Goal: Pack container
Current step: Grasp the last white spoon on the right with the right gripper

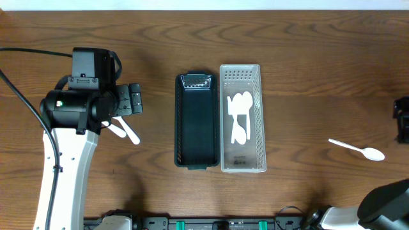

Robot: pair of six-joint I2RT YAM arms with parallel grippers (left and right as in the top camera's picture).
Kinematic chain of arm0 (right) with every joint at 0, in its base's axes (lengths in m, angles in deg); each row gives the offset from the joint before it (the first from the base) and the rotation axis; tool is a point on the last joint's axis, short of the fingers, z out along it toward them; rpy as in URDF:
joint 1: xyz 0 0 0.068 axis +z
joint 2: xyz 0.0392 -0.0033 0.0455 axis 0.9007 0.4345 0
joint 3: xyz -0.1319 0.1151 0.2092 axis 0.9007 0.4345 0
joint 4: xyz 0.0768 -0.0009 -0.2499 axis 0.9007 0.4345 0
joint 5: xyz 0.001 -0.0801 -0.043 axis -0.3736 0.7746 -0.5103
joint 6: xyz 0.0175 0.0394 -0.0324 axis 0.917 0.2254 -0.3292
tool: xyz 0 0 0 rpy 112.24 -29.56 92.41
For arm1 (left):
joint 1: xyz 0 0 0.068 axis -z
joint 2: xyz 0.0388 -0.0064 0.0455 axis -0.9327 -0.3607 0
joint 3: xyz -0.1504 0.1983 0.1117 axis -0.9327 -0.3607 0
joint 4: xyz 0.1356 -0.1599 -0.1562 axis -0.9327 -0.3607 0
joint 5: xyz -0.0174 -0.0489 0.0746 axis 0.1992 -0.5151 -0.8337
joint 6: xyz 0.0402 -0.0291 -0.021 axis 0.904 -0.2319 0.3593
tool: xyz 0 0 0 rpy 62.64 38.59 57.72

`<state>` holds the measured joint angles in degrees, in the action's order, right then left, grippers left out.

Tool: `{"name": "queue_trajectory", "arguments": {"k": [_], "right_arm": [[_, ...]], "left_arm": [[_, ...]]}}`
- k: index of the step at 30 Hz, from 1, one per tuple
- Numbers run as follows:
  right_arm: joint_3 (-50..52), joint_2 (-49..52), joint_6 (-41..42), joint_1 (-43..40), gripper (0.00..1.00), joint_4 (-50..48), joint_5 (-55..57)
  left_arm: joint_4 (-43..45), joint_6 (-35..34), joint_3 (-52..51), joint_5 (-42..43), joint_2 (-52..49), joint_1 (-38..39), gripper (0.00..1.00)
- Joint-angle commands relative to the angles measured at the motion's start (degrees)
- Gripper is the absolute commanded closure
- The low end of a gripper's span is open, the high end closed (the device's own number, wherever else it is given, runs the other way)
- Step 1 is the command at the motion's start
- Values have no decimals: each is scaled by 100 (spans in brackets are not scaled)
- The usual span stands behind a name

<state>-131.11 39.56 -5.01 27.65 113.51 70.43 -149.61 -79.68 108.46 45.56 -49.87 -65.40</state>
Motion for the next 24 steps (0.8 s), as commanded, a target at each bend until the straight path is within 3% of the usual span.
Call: {"name": "queue_trajectory", "arguments": {"k": [1,5,13,24], "right_arm": [[769,-22,166,-146,34,-511,-42],[1556,-22,160,-212,27,-1349,-11],[2839,-22,160,-210,25,-2739,68],[3683,37,168,-212,27,-4048,72]], "left_arm": [[-2,-26,42,-70,-35,-28,2],[-4,-28,42,-72,-35,-28,2],[-4,-28,42,-72,-35,-28,2],[-46,-26,42,-72,-35,-28,2]]}}
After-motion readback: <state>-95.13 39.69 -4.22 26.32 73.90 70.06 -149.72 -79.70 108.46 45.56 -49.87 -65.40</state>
